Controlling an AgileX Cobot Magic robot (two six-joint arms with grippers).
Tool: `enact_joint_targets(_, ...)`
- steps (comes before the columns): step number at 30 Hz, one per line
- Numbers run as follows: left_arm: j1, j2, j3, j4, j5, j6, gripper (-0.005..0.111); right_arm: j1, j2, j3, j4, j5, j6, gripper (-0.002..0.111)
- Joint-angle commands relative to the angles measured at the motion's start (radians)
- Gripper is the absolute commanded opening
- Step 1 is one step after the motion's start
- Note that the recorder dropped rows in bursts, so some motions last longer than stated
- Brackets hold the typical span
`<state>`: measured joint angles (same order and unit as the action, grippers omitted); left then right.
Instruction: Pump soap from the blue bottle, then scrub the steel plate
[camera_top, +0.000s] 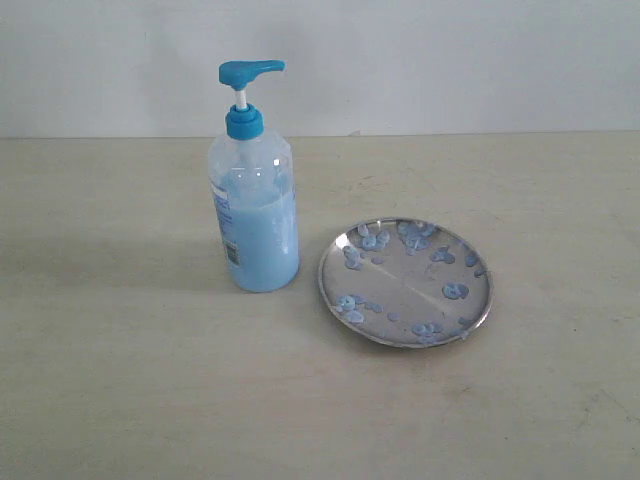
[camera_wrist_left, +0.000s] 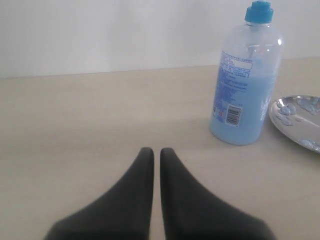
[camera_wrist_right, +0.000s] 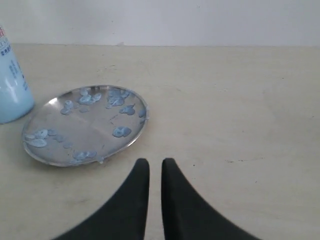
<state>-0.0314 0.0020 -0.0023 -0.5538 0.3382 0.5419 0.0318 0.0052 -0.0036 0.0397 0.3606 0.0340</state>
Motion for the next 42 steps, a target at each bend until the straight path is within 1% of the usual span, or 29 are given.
enact_joint_targets(1, 0.004, -0.002, 0.002, -0.006, -0.001, 0.004, 0.004, -0.018, -0.005, 0.004, 0.036, -0.017, -0.013, 0.0)
enact_joint_targets(2, 0.004, -0.002, 0.002, -0.006, -0.001, 0.004, 0.004, -0.045, -0.005, 0.004, 0.029, -0.017, -0.034, 0.0)
enact_joint_targets(5, 0.004, -0.002, 0.002, -0.006, -0.001, 0.005, 0.004, -0.177, -0.005, 0.004, 0.029, -0.019, -0.04, 0.0)
enact_joint_targets(6, 0.004, -0.002, 0.002, -0.006, -0.001, 0.005, 0.004, -0.19, -0.005, 0.004, 0.029, -0.021, -0.043, 0.0)
enact_joint_targets(31, 0.004, -0.002, 0.002, -0.001, -0.001, 0.005, 0.004, -0.19, -0.005, 0.004, 0.034, -0.02, -0.041, 0.0)
enact_joint_targets(33, 0.004, -0.002, 0.002, 0.001, -0.04, 0.005, 0.004, -0.19, -0.005, 0.004, 0.034, -0.02, -0.041, 0.0)
enact_joint_targets(36, 0.004, -0.002, 0.002, 0.015, -0.191, 0.005, 0.004, -0.19, -0.005, 0.004, 0.034, -0.02, -0.039, 0.0)
enact_joint_targets(38, 0.004, -0.002, 0.002, 0.151, -0.364, -0.053, 0.004, -0.19, -0.005, 0.004, 0.034, -0.02, -0.039, 0.0)
enact_joint_targets(39, 0.011, -0.002, 0.002, 0.254, -0.434, -0.13, 0.004, -0.19, -0.005, 0.004, 0.034, -0.02, -0.039, 0.0)
enact_joint_targets(40, 0.022, -0.002, 0.002, 0.327, -0.446, -0.219, 0.004, -0.19, -0.005, 0.004, 0.034, -0.02, -0.039, 0.0)
enact_joint_targets(41, 0.031, -0.002, 0.002, 0.354, -0.435, -0.291, 0.004, -0.19, -0.005, 0.004, 0.034, -0.02, -0.039, 0.0)
enact_joint_targets(42, 0.039, -0.002, 0.002, 0.364, -0.377, -0.376, 0.004, -0.19, -0.005, 0.004, 0.034, -0.02, -0.039, 0.0)
